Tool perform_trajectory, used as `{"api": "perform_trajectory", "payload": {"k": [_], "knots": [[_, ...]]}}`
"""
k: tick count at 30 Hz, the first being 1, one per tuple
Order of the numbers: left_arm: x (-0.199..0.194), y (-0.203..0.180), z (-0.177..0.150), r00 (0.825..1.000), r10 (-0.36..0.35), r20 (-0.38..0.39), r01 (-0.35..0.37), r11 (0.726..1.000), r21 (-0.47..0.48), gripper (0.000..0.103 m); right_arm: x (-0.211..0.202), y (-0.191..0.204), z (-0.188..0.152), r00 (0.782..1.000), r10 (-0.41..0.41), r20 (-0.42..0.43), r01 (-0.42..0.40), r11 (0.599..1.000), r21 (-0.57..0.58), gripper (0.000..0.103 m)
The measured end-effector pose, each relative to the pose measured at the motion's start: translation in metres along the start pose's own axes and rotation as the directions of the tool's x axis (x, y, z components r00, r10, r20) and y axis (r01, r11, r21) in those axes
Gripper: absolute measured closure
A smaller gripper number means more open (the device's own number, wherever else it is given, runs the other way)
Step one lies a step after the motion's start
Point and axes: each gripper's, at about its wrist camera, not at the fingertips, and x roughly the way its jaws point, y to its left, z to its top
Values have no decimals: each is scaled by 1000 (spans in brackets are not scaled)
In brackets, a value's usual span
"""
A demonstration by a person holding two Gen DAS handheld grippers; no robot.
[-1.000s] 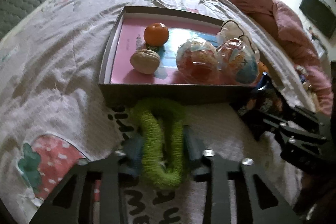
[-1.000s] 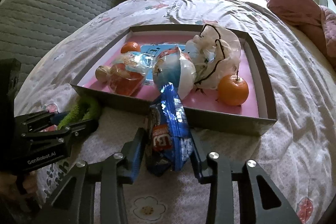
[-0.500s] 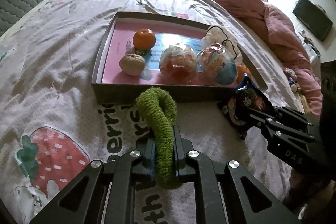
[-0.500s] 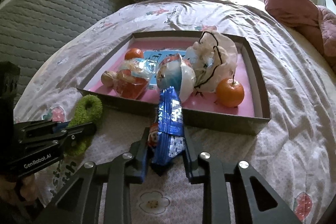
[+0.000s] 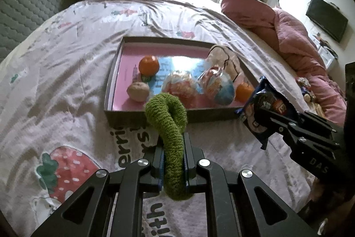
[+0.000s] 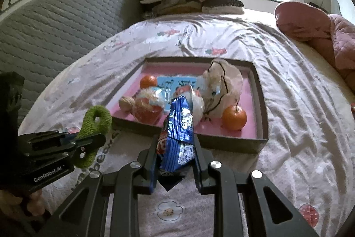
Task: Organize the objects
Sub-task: 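Lift the green ring with the left tool while the right tool carries the blue bag over the tray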
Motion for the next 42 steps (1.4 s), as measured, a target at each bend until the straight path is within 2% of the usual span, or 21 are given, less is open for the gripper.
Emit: {"api": "perform_trajectory", "payload": {"k": [19,33,42], "knots": [[-46,-27,31,993,25,119,-31,998,46,90,-41,9,27,994,-12,108,16,999,-31,77],[-63,-27,67,981,52,188,-65,996,68,90,-54,13,56,986,-33,165,46,996,-79,77],[-59,-9,102,975,98,202,-110,993,47,90,-53,-3,71,980,-57,190,70,995,-66,77]]}}
